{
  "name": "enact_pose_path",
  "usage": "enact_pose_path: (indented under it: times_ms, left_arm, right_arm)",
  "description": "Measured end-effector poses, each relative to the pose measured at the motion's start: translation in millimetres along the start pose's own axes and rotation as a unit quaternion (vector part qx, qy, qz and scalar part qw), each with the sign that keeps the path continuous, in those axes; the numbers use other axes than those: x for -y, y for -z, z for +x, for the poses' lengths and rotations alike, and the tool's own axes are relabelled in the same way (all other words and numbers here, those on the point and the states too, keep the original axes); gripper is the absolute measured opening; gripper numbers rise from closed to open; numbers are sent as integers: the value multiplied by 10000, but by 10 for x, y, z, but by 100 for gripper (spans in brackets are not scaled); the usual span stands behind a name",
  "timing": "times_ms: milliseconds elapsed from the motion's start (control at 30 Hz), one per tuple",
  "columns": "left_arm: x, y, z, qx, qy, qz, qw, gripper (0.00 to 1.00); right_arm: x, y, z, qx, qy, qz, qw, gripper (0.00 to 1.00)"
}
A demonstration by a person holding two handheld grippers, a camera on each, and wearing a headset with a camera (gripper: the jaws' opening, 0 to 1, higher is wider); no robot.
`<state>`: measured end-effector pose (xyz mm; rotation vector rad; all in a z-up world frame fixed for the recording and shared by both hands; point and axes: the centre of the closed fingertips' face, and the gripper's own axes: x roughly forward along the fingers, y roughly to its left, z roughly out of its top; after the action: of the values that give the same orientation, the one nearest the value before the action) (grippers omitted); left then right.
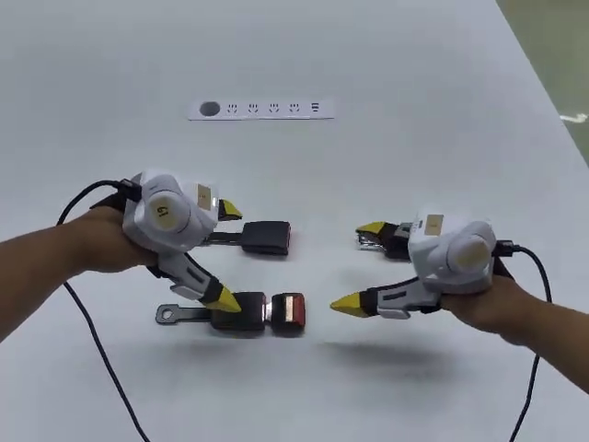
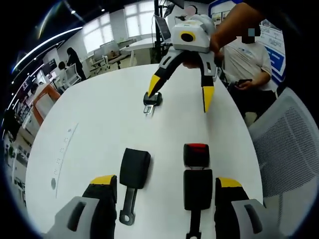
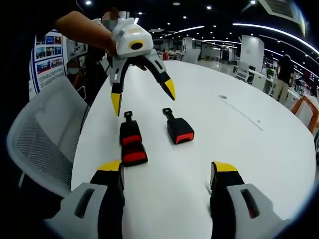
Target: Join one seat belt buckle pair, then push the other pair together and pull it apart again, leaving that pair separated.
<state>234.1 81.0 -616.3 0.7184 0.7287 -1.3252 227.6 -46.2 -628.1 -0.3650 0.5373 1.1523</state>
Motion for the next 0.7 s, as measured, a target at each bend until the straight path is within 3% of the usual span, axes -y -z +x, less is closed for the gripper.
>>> enact_pose_path:
  times_ms: [167, 200, 267, 433, 600, 700]
  left_arm:
    - [-134, -29, 17, -51, 12, 109, 9999, 83]
    - [-226, 19, 42, -54, 1, 124, 9999, 83]
    - [-275, -19, 53, -56, 4, 109, 9999, 83]
    - [-423, 2, 168, -115, 20, 89, 9999, 82]
    - [-535, 119, 316, -213, 56, 48, 9997, 81]
    - [-568, 161, 395, -232, 103, 41, 9997, 79]
  right_arm:
    - [199, 83, -135, -130, 31, -58, 9999, 70]
    - [222, 89, -143, -132, 39, -44, 9999, 70]
    - [333, 133, -173, -179, 95, -49, 9998, 70]
    - [512, 231, -218, -285, 112, 68, 9995, 71]
    - [694, 423, -193, -406, 17, 287, 9988, 72]
    - [706, 499, -205, -540, -34, 322, 9980, 72]
